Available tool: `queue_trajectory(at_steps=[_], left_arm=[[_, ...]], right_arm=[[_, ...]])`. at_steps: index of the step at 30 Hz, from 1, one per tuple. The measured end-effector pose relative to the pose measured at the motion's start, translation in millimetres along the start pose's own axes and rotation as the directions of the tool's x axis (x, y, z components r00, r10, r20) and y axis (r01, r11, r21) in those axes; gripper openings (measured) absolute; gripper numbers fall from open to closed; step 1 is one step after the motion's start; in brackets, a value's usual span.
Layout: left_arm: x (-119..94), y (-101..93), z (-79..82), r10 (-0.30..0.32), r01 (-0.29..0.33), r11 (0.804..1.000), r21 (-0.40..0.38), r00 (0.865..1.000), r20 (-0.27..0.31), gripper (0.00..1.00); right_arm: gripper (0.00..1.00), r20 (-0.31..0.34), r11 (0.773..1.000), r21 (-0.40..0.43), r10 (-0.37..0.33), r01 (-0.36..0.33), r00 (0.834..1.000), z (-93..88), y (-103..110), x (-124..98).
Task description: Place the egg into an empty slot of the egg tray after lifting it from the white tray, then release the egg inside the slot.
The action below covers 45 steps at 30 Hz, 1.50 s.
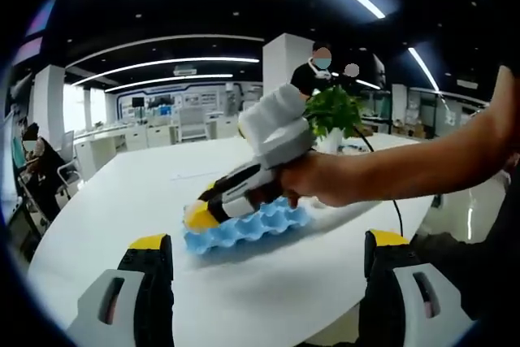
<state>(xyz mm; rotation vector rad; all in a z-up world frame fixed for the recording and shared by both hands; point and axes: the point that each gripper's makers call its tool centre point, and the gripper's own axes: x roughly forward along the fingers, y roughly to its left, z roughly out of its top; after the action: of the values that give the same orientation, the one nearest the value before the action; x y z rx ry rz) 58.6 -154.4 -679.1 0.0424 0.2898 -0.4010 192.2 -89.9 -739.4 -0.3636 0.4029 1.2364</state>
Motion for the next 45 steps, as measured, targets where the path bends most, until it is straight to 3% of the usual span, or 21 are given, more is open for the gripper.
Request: queue_trajectory(at_steps=[5,8,11,19,24,25,27,28,32,35,38,45], left_arm=[[-2,0.6,0.1,0.002,-0.002,1.0,0.001,1.0,-0.002,1.0],[-3,0.1,-2.2,-0.001,0.001,1.0,0.011,1.0,-0.015,1.0],[-3,1.1,-4.4,0.004,-0.003,1.0,0.008,1.0,-0.023,1.0],[1,-1.0,-7.1,-0.001,0.001,1.0,-0.001,1.0,-0.022,1.0],[2,-0.7,-5.4,-0.007,0.007,1.0,-0.004,1.0,-0.018,1.0],[4,-1.2,-6.7,-0.013,0.013,1.0,-0.012,1.0,-0.02,1.0],[6,-2.5,-10.8,-0.017,0.017,1.0,-0.007,0.999,-0.028,1.0],[7,-2.7,-14.0,-0.022,0.021,1.0,-0.009,0.999,-0.034,1.0],[16,-7.9,-17.2,-0.043,0.043,0.999,-0.016,0.998,-0.038,1.0],[22,-12.3,-18.6,-0.054,0.053,0.998,-0.015,0.998,-0.036,1.0],[28,-21.8,-20.7,-0.077,0.077,0.997,-0.017,0.996,-0.043,1.0],[35,-31.8,-23.4,-0.096,0.096,0.995,-0.005,0.994,-0.056,1.0]], right_arm=[[0.26,-0.046,1.0,-0.015,0.025,-0.026,0.999,-10.2,1,11],[0.26,-0.118,0.996,-0.083,0.015,-0.025,0.993,-22.2,-3,15],[0.26,-0.144,0.996,-0.07,0.038,-0.049,0.989,-30.5,-2,20],[0.26,-0.164,0.992,-0.104,0.057,-0.075,0.985,-40.5,-1,29],[0.26,-0.118,0.996,-0.05,0.066,-0.072,0.991,-34.1,-3,24],[0.26,-0.009,0.997,-0.04,0.064,-0.064,0.998,-16.6,-4,14],[0.25,0.001,0.998,-0.041,0.042,-0.041,0.999,-13.9,-9,3],[0.25,0.04,0.998,-0.063,0.015,-0.012,0.999,-7.4,-14,-5],[0.25,0.155,1.0,-0.026,0.011,-0.007,0.988,10.4,-18,-34],[0.23,0.173,0.997,-0.083,0.016,-0.001,0.985,10.3,-21,-54],[0.23,0.177,0.996,-0.088,0.013,0.002,0.984,3.6,-28,-77],[0.23,0.146,0.994,-0.109,0.022,-0.006,0.989,-35.6,-34,-140]])
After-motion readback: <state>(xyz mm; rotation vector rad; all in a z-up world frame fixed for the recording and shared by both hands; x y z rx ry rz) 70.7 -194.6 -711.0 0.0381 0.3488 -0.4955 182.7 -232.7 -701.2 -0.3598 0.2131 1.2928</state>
